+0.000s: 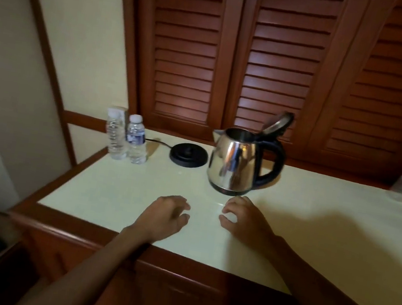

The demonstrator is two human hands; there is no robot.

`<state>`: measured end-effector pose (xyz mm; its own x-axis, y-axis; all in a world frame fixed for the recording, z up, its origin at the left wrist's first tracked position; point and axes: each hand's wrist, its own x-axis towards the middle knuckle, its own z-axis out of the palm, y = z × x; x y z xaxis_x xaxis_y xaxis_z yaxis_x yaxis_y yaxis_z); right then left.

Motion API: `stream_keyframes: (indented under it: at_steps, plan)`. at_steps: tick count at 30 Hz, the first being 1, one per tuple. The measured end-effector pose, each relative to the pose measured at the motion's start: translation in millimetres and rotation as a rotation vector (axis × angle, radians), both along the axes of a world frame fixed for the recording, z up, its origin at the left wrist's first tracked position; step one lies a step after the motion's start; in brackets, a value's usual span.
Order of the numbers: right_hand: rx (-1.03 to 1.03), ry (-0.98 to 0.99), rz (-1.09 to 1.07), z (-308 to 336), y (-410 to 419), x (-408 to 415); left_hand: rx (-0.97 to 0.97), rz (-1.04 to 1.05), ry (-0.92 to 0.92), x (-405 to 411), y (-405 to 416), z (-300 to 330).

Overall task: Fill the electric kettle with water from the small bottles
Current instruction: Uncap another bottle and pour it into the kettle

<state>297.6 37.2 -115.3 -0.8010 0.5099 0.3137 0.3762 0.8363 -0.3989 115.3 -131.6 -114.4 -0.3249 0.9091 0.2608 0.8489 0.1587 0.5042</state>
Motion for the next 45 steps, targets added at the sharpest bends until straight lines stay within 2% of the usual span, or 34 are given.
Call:
stream_keyframes:
  at_steps: [3, 6, 9, 17, 21, 25, 27, 35, 45]
  plan:
    - [-0.005, -0.002, 0.068, 2, -23, -45, 0.021, 0.109, -0.044, -42, -31, 5]
    - [-0.002, -0.034, 0.105, 9, -38, -85, 0.113, 0.294, -0.168, -84, -53, 7]
    - [-0.048, -0.158, 0.113, 20, -48, -115, 0.178, 0.464, -0.333, -121, -58, 14]
    - [-0.003, -0.232, 0.111, -3, -35, -138, 0.218, 0.637, -0.466, -192, -39, 26]
    - [0.020, -0.258, 0.123, -2, -36, -140, 0.219, 0.577, -0.575, -220, -26, 24]
    - [0.020, -0.259, 0.125, 5, -40, -141, 0.198, 0.331, -0.591, -246, -16, 20]
    - [0.012, -0.256, 0.128, 5, -41, -141, 0.209, 0.272, -0.669, -252, -10, 21]
    - [-0.041, -0.234, 0.127, 10, -44, -139, 0.210, 0.379, -0.586, -247, -8, 21]
    - [-0.081, -0.207, 0.094, -2, -37, -140, 0.169, 0.396, -0.625, -207, -53, 15]
